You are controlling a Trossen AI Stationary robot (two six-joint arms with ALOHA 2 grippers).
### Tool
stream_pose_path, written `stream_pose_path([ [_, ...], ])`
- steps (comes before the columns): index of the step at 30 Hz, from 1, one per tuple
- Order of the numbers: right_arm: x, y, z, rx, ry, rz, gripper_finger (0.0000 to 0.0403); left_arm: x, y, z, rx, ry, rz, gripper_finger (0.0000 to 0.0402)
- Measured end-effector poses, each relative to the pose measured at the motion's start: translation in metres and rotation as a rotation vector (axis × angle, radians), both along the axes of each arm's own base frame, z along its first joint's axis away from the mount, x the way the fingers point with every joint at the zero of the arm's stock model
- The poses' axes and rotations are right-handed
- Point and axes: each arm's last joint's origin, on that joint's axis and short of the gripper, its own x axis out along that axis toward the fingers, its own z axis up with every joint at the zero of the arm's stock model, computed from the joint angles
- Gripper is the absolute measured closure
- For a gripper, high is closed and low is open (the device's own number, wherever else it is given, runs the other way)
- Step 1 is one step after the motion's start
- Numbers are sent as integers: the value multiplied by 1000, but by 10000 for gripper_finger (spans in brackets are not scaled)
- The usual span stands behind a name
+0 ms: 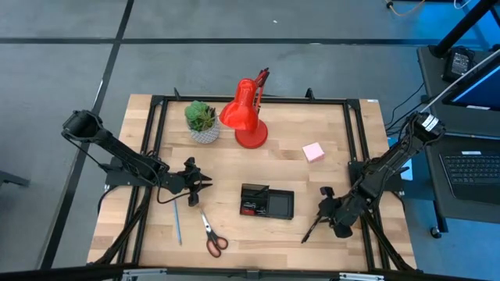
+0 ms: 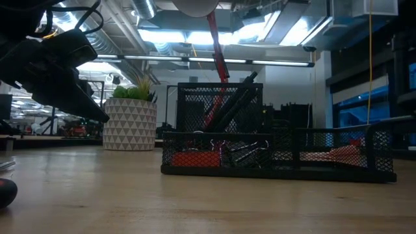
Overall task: Pick and place office supplies into organizer
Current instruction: Put the black pen into the black desk organizer
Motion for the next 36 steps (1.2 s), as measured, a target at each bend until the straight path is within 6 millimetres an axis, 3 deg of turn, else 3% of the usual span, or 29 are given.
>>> stream_pose_path([
  [16,-2,2,-2,-159,-118,198,271,0,0,0,-16,-3,10,311],
  [25,-16,-11,-31,-45,-266,215,271,0,0,0,-17,-3,10,311],
  [36,-30,-27,-50,-75,-261,231,271,0,0,0,-38,-6,24,311],
])
